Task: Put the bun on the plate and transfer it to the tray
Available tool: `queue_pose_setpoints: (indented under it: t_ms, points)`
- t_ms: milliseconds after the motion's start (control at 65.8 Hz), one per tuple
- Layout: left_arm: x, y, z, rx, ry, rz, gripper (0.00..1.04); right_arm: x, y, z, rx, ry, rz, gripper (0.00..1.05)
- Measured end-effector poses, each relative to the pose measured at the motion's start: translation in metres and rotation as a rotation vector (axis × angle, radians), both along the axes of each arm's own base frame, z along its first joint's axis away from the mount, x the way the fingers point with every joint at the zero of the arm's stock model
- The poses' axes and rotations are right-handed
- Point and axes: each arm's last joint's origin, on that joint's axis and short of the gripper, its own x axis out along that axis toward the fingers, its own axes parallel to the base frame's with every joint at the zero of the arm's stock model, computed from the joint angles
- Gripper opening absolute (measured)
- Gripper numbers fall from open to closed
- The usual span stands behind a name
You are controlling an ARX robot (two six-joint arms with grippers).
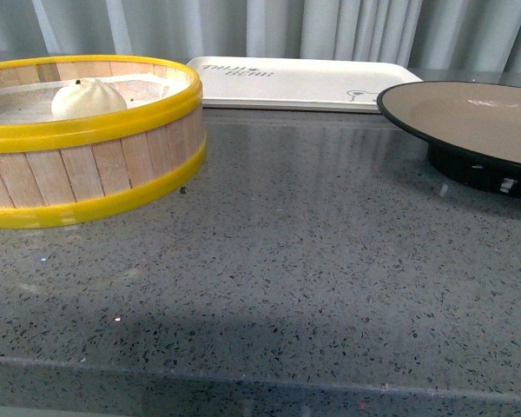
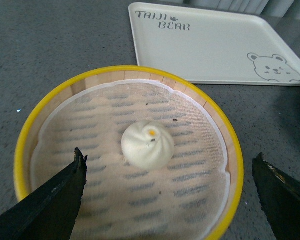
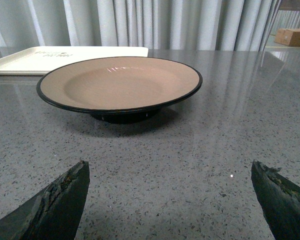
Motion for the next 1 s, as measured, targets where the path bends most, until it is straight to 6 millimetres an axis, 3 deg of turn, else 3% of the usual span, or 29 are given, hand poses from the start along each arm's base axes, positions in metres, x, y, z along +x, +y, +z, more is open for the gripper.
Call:
queue_pose_setpoints:
  t_ms: [167, 304, 502, 1004]
  points:
    - [0.05, -0.02, -0.003, 0.07, 0.068, 0.0, 0.98, 0.0, 0.0, 0.0, 0.0, 0.0, 0.0, 0.96]
    - [0.071, -0.022, -0.01, 0.107, 0.12, 0.021, 0.98, 0.0, 0.0, 0.0, 0.0, 0.0, 0.0, 0.96]
    - [0.085, -0.017, -0.021, 0.167, 0.156, 0.058, 0.98, 0.0, 0.0, 0.0, 0.0, 0.0, 0.0, 0.96]
    - [0.094, -0.027, -0.042, 0.2, 0.227, 0.037, 0.98, 0.0, 0.0, 0.0, 0.0, 0.0, 0.0, 0.96]
